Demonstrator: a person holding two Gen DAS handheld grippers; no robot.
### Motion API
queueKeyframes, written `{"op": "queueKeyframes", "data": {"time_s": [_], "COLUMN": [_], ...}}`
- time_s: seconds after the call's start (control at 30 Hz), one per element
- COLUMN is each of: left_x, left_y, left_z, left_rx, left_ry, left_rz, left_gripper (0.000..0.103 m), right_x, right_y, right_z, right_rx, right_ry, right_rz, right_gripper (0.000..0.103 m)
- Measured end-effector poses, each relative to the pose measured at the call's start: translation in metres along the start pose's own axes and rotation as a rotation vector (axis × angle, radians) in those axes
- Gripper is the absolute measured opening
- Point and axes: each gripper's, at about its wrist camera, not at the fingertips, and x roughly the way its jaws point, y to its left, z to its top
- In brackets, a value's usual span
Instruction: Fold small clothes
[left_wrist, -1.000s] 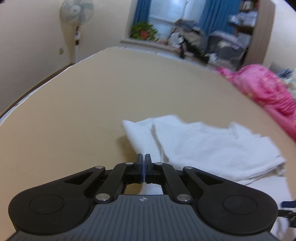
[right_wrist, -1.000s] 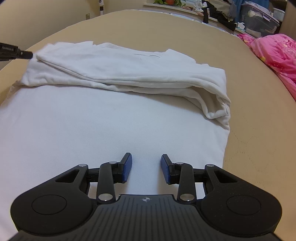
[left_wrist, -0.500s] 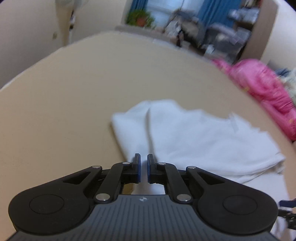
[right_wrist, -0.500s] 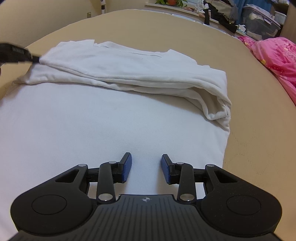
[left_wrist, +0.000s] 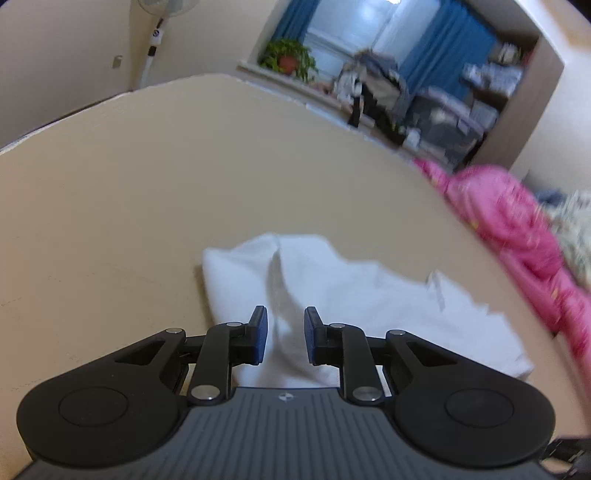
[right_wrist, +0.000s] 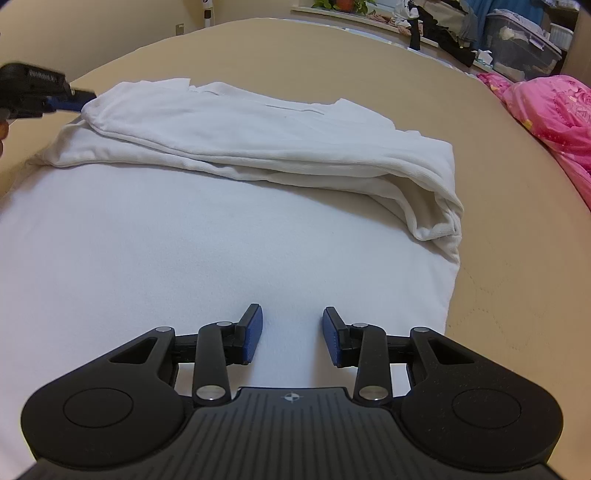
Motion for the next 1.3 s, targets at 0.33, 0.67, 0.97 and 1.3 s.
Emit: {"op": "queueKeyframes", "data": {"time_s": [0.33, 0.67, 0.97, 1.3], "left_x": [0.012, -0.046, -0.037, 0.016], "left_y": [-0.004, -0.026, -0.021, -0.040], "left_z": [-0.006, 0.005, 0.005, -0.038], "left_rx": [0.095, 0.162, 0.118, 0.304], "left_ry": [0.058, -0.062, -0.010, 0.183], "left_rz": [0.020, 0.029, 0.031, 0.112], "left_gripper": [0.001, 0.002, 0.007, 0.007], "right_x": [0.000, 0.001, -0.007, -0.014], "right_y": [0.002, -0.001, -0.023, -0.118], "right_z": [0.000, 0.002, 0.012, 0.036], "right_rx": [-0.003, -0.010, 0.068, 0.519], "right_ry": [-0.002, 0.007, -0.031, -0.295], "right_rz": [-0.006, 0.001, 0.012, -0.067], "right_gripper": [0.038, 0.039, 0.040, 0.026]}}
